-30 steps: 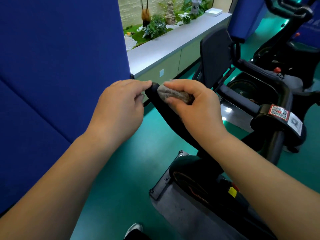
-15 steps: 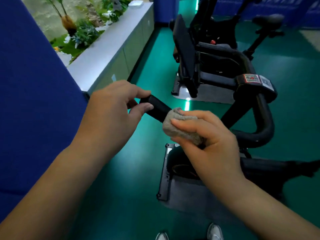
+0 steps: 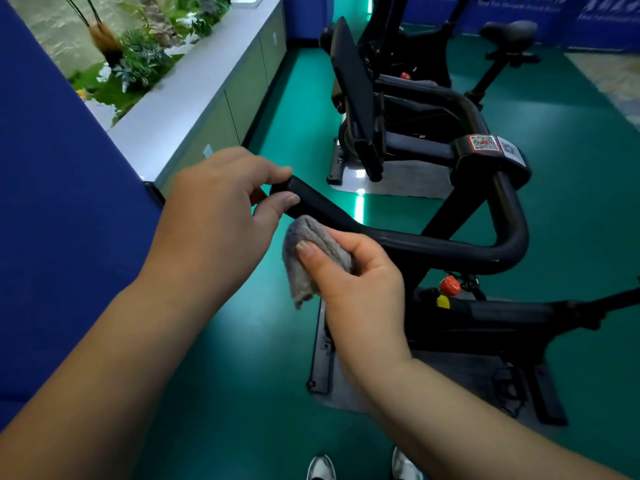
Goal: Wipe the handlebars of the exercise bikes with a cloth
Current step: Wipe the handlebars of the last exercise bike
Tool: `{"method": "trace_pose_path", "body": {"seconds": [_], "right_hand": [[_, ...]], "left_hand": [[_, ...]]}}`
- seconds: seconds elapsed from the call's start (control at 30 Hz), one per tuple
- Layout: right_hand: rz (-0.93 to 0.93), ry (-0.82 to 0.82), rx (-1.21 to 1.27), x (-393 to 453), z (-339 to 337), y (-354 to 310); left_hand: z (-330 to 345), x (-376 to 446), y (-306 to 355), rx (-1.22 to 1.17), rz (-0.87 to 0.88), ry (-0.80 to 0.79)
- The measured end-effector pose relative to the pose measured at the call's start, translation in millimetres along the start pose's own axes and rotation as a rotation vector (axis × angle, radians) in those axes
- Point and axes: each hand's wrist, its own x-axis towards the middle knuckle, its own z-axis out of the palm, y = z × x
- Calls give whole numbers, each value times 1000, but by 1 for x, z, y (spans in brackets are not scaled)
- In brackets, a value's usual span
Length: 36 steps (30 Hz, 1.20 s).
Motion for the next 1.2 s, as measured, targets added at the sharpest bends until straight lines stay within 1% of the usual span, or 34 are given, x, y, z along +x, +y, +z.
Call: {"method": "trace_pose_path", "body": {"seconds": [0.13, 0.2, 0.27, 0.37, 0.47, 0.6, 0.7, 0.77, 0.9, 1.0, 1.2], "right_hand": [[-10, 88, -33, -3, -21, 2], [-20, 106, -31, -3, -20, 3], [-29, 76, -14, 0, -4, 3], [10, -8, 107, 4, 29, 2], [37, -13, 170, 5, 37, 3], [-46, 87, 8, 0, 3, 7], [-17, 173, -18, -5, -29, 10], [16, 210, -24, -6, -38, 12], [92, 209, 47, 1, -27, 21], [104, 205, 70, 5, -21, 26], [71, 260, 23, 6, -60, 24]], "left_hand": [[0, -2, -1, -33, -3, 4], [1, -2, -2, -29, -1, 8], [2, -1, -3, -22, 8, 6], [0, 0, -3, -14, 11, 1], [-2, 1, -3, -30, 6, -1], [-1, 0, -6, -26, 27, -5], [1, -2, -7, -33, 35, 23], [4, -5, -5, -1, 62, 42], [13, -8, 2, 61, 95, 8], [17, -7, 7, 90, 105, -7], [25, -7, 11, 130, 189, -32]]}}
